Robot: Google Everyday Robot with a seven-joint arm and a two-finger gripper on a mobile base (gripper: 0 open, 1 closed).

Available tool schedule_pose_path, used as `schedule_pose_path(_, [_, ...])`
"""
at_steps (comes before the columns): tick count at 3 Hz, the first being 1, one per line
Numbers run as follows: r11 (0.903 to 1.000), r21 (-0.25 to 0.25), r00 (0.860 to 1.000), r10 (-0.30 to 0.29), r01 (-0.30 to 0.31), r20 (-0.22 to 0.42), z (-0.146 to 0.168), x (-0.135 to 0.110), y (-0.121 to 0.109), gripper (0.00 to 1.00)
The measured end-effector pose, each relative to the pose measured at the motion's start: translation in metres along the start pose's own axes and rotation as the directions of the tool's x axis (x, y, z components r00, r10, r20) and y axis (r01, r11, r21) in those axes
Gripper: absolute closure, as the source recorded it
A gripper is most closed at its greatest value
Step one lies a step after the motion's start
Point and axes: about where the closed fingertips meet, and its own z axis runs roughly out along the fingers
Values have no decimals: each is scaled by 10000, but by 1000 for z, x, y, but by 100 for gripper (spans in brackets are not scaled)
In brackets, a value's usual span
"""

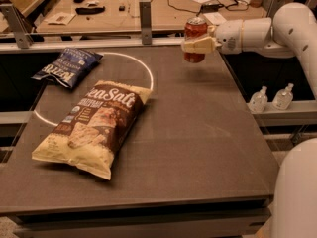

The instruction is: Pick coke can

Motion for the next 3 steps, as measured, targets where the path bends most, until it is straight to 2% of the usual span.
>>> schedule_pose_path(1, [9998, -167, 9999, 120, -118, 110, -11, -18, 8, 100])
schedule_pose_path(2, [9973, -656, 9994, 333, -324, 114, -15, -32, 16, 100])
schedule_pose_path(3, [9968, -748, 9995, 306, -297, 108, -16, -34, 18, 100])
